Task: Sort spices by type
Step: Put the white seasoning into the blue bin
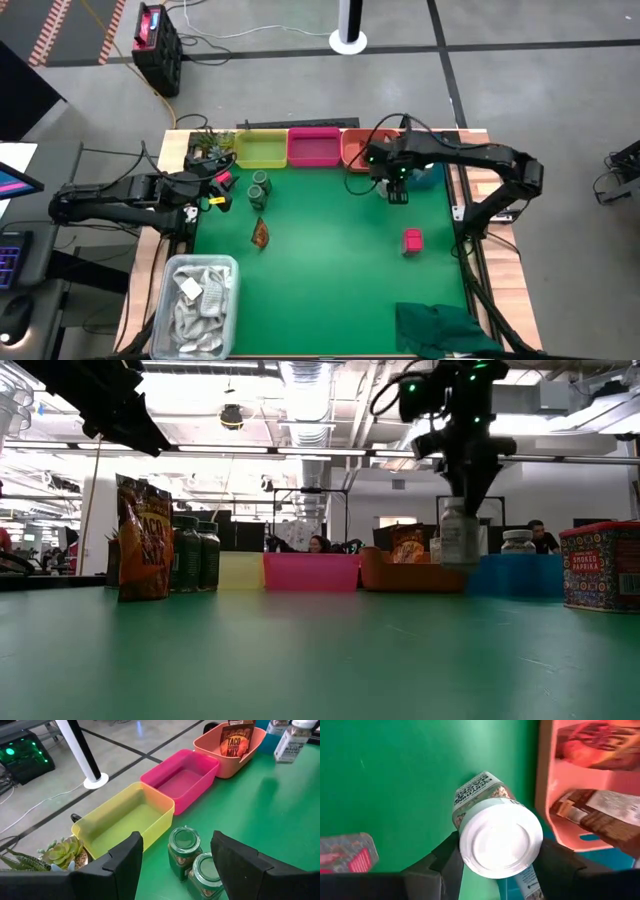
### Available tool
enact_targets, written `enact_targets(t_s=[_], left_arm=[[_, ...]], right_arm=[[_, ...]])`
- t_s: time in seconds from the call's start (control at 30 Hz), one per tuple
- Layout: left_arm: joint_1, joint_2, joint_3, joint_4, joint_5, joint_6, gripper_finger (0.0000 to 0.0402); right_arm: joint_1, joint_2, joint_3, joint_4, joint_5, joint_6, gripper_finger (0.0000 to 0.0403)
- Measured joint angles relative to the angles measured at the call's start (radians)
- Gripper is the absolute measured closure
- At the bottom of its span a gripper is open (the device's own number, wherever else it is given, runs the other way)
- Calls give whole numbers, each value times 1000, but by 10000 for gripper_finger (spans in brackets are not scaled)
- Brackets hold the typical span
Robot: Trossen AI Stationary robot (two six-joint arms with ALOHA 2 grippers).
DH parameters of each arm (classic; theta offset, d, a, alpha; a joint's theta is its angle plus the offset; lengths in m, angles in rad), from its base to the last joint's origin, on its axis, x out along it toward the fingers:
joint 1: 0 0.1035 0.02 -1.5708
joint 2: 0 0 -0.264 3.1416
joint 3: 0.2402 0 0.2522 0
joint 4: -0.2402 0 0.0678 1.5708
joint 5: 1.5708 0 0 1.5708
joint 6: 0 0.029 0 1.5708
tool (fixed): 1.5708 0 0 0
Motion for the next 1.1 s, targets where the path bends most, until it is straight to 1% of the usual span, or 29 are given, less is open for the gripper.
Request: enact_targets(t_s=[0.2,0.37,0.43,0.5,0.57,0.67,0.8,1.1], left_arm=[[0,0,0,0,0,0,178],[0,0,0,1,0,0,178],[0,0,0,1,0,0,178],[0,0,0,1,0,-1,178],[0,0,0,1,0,-3,178],[0,0,0,1,0,-5,178],[0,0,0,1,0,-6,178],[0,0,0,1,0,-5,178]], right_arm=[[-65,-101,1,-3,5,77,181],[-127,-157,1,-7,9,143,181],[-150,-174,1,-6,45,171,181],[-174,-184,1,-10,106,206,181],[-202,-188,1,-17,155,248,181],[-251,-187,1,-19,183,308,178],[-324,-170,2,-22,187,346,180],[-479,-101,2,-2,186,342,178]])
